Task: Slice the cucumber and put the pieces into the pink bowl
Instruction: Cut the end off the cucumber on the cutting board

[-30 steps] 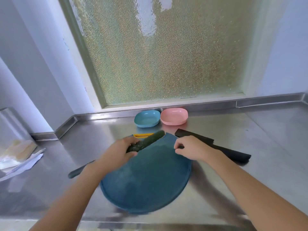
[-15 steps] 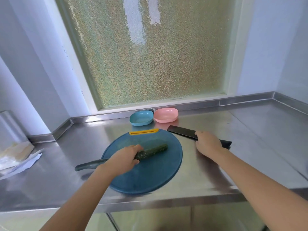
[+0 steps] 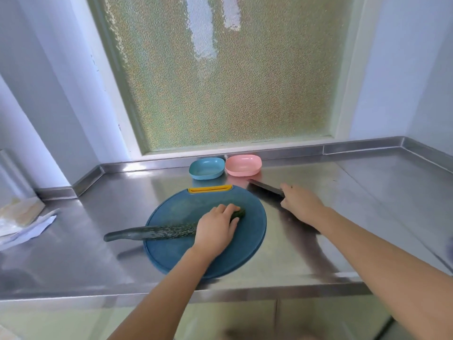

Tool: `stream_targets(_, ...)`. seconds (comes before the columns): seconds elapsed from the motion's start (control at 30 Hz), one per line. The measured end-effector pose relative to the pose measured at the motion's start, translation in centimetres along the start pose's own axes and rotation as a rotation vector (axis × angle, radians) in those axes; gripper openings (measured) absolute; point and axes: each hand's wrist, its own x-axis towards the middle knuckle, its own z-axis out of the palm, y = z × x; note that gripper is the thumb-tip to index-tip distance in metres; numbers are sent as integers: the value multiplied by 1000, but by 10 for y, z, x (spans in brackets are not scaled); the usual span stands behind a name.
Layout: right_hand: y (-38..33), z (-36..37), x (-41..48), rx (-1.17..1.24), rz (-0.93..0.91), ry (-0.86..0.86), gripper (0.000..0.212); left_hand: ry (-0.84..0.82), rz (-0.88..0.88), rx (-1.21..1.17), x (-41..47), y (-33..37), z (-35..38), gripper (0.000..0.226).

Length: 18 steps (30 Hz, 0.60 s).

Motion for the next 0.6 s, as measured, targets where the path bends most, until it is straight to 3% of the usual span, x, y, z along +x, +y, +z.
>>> stream_targets(0.17, -1, 2, -13, 124, -8, 112, 13, 68, 37, -40, -1, -2, 6, 26)
stream_targets(0.33, -19, 1, -31, 151, -182, 46, 11, 50, 35, -19, 0, -2, 7, 24)
stream_targets(0.6, -38, 10, -23, 102, -184, -23, 21, -33, -59, -50, 14, 9, 4, 22)
